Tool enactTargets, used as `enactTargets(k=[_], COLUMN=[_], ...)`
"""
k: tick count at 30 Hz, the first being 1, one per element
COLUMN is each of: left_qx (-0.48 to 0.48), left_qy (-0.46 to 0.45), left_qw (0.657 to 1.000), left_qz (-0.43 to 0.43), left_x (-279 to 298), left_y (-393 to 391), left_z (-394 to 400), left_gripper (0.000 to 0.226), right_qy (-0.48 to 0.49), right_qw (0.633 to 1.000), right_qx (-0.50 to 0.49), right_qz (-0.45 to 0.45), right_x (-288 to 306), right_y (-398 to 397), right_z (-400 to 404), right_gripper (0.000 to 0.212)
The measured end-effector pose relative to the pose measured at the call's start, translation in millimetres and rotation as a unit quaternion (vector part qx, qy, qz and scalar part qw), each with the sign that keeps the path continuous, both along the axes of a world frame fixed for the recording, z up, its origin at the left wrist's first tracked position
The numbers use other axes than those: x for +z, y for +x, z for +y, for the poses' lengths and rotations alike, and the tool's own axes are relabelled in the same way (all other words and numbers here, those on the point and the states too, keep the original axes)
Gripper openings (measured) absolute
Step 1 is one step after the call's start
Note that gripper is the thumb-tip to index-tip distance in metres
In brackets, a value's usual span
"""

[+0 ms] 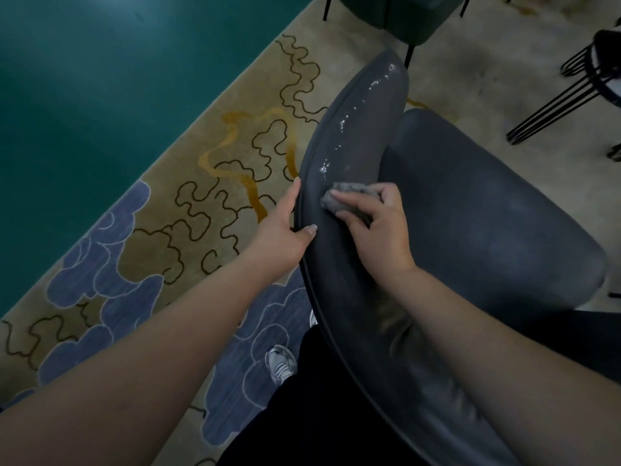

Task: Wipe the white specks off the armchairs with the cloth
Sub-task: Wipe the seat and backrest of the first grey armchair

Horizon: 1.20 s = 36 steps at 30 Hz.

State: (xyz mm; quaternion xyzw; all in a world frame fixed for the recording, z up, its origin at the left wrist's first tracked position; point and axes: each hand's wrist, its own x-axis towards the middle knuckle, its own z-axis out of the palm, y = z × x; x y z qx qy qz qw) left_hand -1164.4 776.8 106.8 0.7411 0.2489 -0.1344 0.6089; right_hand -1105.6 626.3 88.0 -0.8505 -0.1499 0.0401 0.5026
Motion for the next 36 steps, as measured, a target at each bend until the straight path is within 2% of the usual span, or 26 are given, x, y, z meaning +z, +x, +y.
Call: enactTargets(k=[4,10,14,17,23,27,29,33,36], left_qx=[0.000,-0.015,-0.007,0.005,0.003,0.012,0.006,0.010,0.010], left_qy=[0.008,0.020,0.005,0.003,-0.027,-0.036,-0.031,-0.044,-0.038], left_qw=[1.000,1.000,1.000,1.000,1.000,0.999,0.999,0.999,0.999], left_qz=[0.004,0.012,0.007,0.001,-0.009,-0.016,-0.018,-0.025,-0.024], left_x=[5.3,7.6,6.3,1.8,-8.3,-9.8,-13.2,-12.9,-11.3], left_y=[12.4,32.8,43.2,50.2,56.5,60.3,63.3,78.1,94.7], left_z=[3.2,9.5,12.5,15.4,23.9,25.3,27.1,30.9,34.9], left_gripper=[0.074,0.071,0.068,0.063,0.056,0.052,0.052,0.048,0.047], right_qy=[0.006,-0.001,-0.014,0.005,0.003,-0.032,-0.034,-0.027,-0.063], right_qw=[1.000,1.000,1.000,0.999,1.000,0.998,0.999,0.999,0.997], right_qx=[-0.024,-0.009,-0.006,-0.046,-0.018,0.006,-0.011,-0.026,-0.005], right_qz=[0.007,0.003,-0.022,0.014,0.002,-0.045,-0.040,-0.020,-0.048], right_x=[0.0,-4.3,-3.9,-2.8,-6.2,-7.6,-5.1,3.4,4.0], right_y=[36.2,-6.7,35.2,56.8,12.6,46.3,61.3,30.0,18.7], right_z=[17.5,-0.3,16.9,28.5,9.0,21.0,30.2,29.2,27.0], right_gripper=[0.028,0.034,0.030,0.029,0.035,0.029,0.030,0.032,0.033])
